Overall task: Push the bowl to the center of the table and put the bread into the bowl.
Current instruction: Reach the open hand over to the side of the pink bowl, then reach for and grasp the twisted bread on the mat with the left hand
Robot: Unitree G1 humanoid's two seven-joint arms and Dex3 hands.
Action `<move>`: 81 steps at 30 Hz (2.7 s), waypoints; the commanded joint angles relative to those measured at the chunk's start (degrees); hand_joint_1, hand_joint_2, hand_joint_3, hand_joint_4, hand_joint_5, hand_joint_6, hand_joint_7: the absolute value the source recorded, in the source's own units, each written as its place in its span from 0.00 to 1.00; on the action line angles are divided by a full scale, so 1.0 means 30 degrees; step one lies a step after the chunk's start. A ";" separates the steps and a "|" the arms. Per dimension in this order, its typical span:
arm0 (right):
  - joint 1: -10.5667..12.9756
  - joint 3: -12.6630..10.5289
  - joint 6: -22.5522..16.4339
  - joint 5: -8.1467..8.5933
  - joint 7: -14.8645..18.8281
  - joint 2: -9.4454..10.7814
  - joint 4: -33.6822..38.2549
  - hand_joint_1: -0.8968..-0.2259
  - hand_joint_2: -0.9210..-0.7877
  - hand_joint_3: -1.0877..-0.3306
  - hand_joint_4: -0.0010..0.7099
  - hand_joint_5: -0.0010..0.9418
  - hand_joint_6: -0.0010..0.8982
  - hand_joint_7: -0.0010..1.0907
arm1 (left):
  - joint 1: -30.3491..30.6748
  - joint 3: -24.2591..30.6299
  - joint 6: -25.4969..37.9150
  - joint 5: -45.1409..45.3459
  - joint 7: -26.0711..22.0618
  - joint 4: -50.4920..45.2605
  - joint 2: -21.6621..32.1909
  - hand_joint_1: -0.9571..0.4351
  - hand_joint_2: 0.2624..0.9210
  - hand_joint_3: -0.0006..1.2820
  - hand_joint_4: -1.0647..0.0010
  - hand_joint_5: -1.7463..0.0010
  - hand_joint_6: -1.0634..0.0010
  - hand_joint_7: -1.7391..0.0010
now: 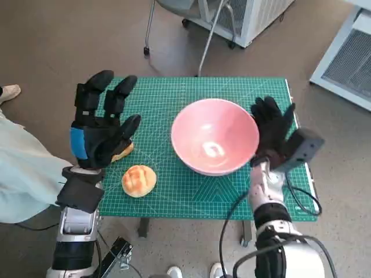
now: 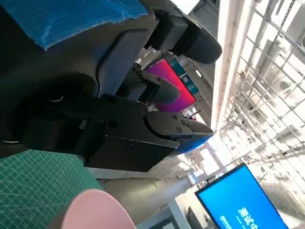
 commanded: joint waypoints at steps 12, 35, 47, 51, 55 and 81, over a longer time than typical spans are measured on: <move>-0.0464 0.1093 0.1447 -0.1487 -0.1626 0.0398 0.0465 0.71 0.29 0.45 0.56 0.01 0.27 0.58 | 0.0911 0.0336 0.0453 0.0211 0.0277 -0.0934 0.0193 0.67 0.92 0.23 0.85 0.56 0.91 0.44; 0.0073 0.3581 -0.6686 -0.2287 0.3307 -0.1227 -0.3048 0.67 0.05 0.57 0.62 0.02 0.23 0.66 | 0.0132 0.2432 -0.0472 0.0981 -0.6227 0.1345 1.0944 0.71 0.99 0.08 0.67 0.90 0.77 0.68; 0.1033 0.4772 -1.0300 -0.2174 0.5852 -0.1597 -0.5230 0.69 0.01 0.63 0.60 0.01 0.22 0.70 | -0.2536 -0.0405 -0.3468 0.4066 -0.8245 0.5948 1.5136 0.77 0.97 0.01 0.66 1.00 0.62 0.89; 0.1343 0.5101 -1.0486 -0.2260 0.5769 -0.1436 -0.5835 0.68 0.00 0.63 0.61 0.01 0.22 0.71 | -0.3402 -0.1645 -0.3432 0.5075 -0.9112 0.6399 1.5663 0.78 0.94 0.00 0.71 1.00 0.64 0.93; 0.1578 0.5436 -1.0556 -0.2508 0.5489 -0.1402 -0.6254 0.68 0.00 0.62 0.61 0.01 0.22 0.71 | -0.4001 -0.2561 -0.3034 0.6183 -0.9628 0.6285 1.5863 0.78 0.92 0.00 0.77 1.00 0.69 0.96; 0.1903 0.6075 -1.0612 -0.2374 0.5323 -0.1785 -0.6465 0.64 0.00 0.63 0.60 0.01 0.19 0.73 | -0.4253 -0.5168 0.7420 0.9417 -1.0346 0.3207 1.1611 0.46 0.88 0.01 0.87 1.00 0.78 1.00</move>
